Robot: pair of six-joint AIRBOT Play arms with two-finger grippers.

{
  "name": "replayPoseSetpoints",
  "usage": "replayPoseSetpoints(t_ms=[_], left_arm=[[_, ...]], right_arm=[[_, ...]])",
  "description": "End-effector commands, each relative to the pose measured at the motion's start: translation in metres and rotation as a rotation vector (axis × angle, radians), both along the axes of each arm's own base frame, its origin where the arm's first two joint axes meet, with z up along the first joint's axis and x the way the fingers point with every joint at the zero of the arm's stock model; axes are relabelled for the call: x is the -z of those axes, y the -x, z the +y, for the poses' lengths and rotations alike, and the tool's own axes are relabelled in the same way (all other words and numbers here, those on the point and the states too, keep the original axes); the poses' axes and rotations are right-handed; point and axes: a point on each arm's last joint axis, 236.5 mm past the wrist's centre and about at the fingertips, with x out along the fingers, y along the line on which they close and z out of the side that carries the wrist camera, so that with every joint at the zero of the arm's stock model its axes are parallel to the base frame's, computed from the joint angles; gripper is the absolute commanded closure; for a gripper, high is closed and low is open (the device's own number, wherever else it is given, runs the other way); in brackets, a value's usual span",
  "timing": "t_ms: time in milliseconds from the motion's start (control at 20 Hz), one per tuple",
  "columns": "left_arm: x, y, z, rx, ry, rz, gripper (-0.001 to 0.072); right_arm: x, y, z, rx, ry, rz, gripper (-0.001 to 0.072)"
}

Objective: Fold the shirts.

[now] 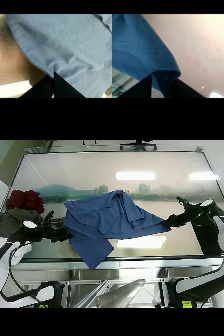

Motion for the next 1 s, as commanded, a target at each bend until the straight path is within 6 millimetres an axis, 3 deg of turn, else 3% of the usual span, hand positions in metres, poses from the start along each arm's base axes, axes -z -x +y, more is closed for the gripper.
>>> replayPoseSetpoints(t_ms=[0,100,200,250,350,450,550,650,700,750,800,850,950], left_arm=[[0.0,0.0,0.0,0.005,0.001,0.0,0.0678],[-0.006,-0.002,-0.002,0.014,0.009,-0.005,0.0679],[-0.033,-0.013,-0.01,0.056,0.057,-0.038,0.0679],[-0.059,-0.024,-0.015,0.084,0.089,-0.091,0.0679],[-0.13,-0.054,-0.025,0.11,0.145,-0.262,0.0679],[-0.228,-0.079,-0.032,0.106,0.243,-0.499,0.0679],[-0.35,-0.076,-0.037,0.12,0.38,-0.79,0.0679],[-0.471,-0.044,-0.032,0.145,0.483,-1.112,0.0679],[-0.525,-0.02,-0.027,0.142,0.511,-1.267,0.0679],[-0.57,0.006,-0.022,0.135,0.516,-1.407,0.0679],[-0.601,0.027,-0.017,0.118,0.509,-1.511,0.0679],[-0.622,0.046,-0.013,0.109,0.473,-1.591,0.0679],[-0.64,0.061,0.0,0.031,0.338,-1.649,0.0679]], right_arm=[[0.001,0.009,0.008,-0.03,0.004,0.043,0.0611],[-0.004,0.013,0.013,-0.011,-0.02,0.077,0.0692],[-0.021,0.008,0.024,0.01,-0.077,0.064,0.0693],[-0.035,0.001,0.03,0.031,-0.106,0.031,0.0693],[-0.082,-0.02,0.043,0.069,-0.188,-0.085,0.0693],[-0.169,-0.042,0.062,0.094,-0.363,-0.275,0.0693],[-0.298,-0.047,0.076,0.107,-0.6,-0.558,0.0693],[-0.437,-0.023,0.07,0.114,-0.772,-0.932,0.0693],[-0.503,0.001,0.063,0.125,-0.819,-1.141,0.0693],[-0.556,0.026,0.057,0.149,-0.836,-1.323,0.0693],[-0.602,0.053,0.051,0.184,-0.824,-1.496,0.0693],[-0.632,0.075,0.048,0.236,-0.786,-1.618,0.0693],[-0.665,0.103,0.044,0.356,-0.611,-1.791,0.0693]])
